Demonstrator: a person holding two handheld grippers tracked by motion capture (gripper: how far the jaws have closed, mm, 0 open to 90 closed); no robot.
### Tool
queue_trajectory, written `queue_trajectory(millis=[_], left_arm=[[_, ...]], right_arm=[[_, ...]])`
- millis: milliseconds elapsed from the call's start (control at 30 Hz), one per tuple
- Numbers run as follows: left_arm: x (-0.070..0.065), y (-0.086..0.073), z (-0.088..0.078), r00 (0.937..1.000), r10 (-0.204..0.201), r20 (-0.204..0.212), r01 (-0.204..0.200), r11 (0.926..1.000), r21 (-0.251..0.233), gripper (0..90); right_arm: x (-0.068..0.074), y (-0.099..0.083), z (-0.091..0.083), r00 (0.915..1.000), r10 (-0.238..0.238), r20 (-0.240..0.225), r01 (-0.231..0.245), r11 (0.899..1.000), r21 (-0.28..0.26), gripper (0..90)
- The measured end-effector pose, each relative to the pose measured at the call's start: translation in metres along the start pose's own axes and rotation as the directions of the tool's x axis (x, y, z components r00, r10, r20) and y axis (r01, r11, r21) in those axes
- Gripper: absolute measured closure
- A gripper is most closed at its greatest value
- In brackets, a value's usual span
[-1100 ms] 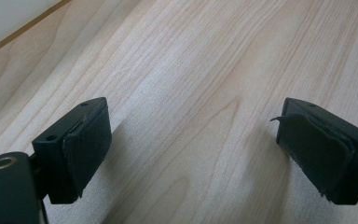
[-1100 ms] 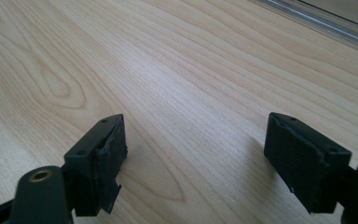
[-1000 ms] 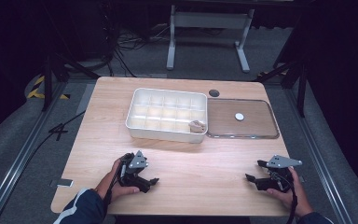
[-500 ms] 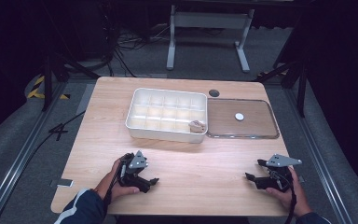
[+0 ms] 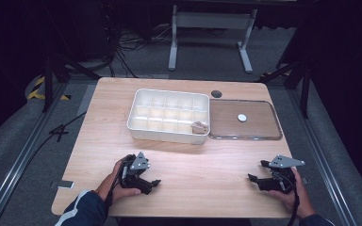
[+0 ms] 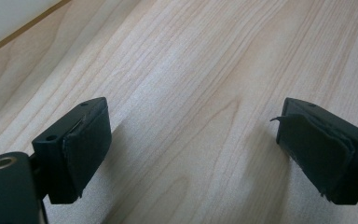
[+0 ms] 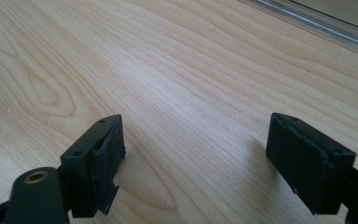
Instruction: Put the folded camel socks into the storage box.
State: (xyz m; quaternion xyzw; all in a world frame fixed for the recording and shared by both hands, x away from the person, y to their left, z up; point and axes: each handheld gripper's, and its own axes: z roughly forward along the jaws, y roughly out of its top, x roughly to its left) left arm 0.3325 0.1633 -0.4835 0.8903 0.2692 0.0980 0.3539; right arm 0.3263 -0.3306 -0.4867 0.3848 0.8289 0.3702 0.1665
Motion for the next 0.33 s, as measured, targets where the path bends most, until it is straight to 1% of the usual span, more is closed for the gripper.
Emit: queue_trajectory(millis=[333], left_arm=[[0.0005,0.0003,0.0002,1.0000,0.004,0.002,-0.004,1.0000,0.001,10.3]], right_arm=[[0.0000,0.0000,0.0000,1.0000,0.000,0.000,0.000,1.000,0.000,19.9]])
